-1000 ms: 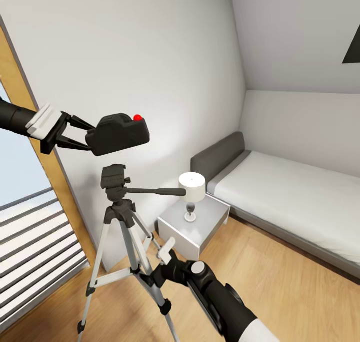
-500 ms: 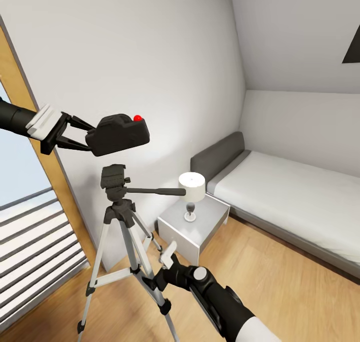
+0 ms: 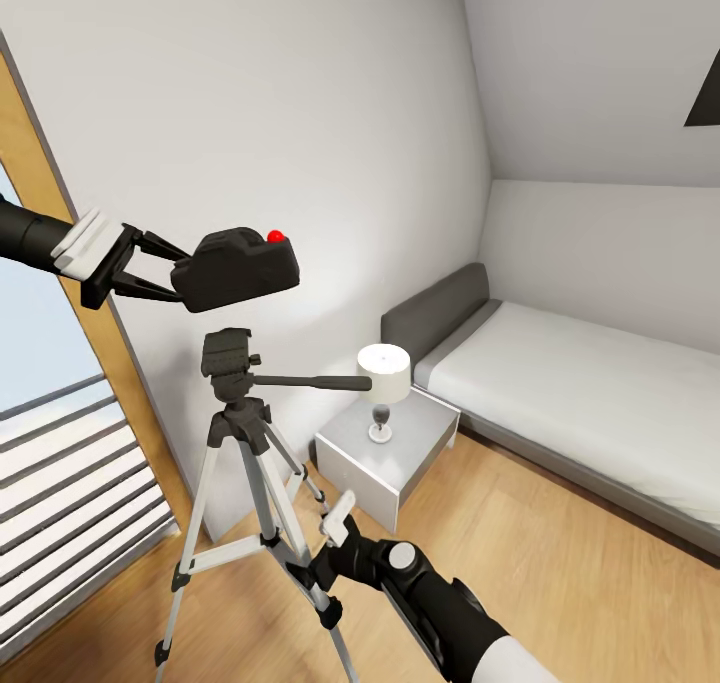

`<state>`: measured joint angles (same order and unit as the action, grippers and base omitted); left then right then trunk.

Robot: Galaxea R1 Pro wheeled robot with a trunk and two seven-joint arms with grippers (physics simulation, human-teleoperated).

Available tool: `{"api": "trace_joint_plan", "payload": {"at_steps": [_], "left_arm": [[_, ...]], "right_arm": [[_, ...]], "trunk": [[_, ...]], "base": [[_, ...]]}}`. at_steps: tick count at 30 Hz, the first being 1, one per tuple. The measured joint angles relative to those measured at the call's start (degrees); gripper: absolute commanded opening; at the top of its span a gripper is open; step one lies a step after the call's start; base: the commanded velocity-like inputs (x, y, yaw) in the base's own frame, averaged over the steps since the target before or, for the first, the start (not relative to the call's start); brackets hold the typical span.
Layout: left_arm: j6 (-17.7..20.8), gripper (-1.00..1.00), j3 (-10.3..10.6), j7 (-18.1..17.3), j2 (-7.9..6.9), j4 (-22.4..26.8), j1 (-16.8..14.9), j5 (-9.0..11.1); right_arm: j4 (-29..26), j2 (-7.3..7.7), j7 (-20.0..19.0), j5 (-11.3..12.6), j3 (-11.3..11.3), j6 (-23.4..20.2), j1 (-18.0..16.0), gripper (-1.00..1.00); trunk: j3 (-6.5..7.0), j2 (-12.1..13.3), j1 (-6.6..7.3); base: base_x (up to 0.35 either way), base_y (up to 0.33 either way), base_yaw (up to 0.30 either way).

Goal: Attach the digital camera to the camera tripod in the bedroom.

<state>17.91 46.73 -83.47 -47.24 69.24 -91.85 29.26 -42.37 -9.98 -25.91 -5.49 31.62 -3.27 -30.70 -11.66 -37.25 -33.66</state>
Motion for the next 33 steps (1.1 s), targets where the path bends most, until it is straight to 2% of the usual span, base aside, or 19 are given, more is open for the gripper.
{"api": "trace_joint_plan", "payload": {"at_steps": [15, 33], "left_arm": [[-0.02, -1.0, 0.03, 0.0, 0.03, 0.09, 0.03, -0.02], [-0.08, -1.0, 0.09, 0.0, -0.01, 0.35, 0.3, -0.02]], "right_arm": [[2.78, 0.0, -0.01, -0.01, 2.49, 0.42, 0.42, 1.0], [3.82, 0.0, 0.11, 0.19, 3.05, 0.49, 0.45, 1.0]], "trunk": [[0.0, 0.0, 0.0], [0.0, 0.0, 0.0]], "base": [[0.0, 0.0, 0.0], [0.0, 0.0, 0.0]]}}
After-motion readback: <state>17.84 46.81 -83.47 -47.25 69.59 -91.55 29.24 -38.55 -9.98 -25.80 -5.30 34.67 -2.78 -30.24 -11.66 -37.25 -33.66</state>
